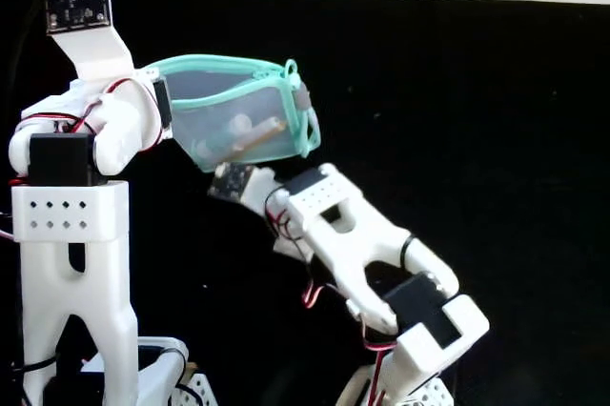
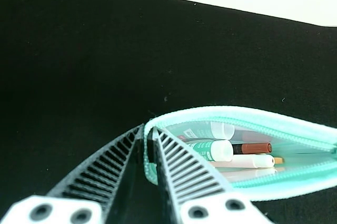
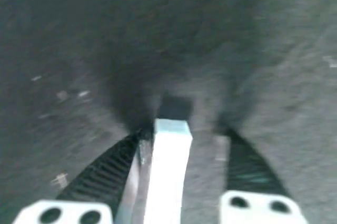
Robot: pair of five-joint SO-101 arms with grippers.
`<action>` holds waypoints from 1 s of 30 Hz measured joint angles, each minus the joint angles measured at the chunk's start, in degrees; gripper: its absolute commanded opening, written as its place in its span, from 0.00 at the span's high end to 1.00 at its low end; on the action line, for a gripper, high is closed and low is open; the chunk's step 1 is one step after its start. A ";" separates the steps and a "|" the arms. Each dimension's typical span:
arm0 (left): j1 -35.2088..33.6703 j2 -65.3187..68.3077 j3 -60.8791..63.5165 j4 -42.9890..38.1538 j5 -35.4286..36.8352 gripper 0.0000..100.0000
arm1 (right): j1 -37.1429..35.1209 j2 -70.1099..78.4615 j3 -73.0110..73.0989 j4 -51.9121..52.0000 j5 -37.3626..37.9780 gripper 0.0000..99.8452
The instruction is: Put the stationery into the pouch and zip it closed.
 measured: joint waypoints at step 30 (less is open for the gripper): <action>0.00 0.00 0.00 0.00 0.00 0.99 | 1.93 -35.60 10.02 -1.05 -26.20 0.99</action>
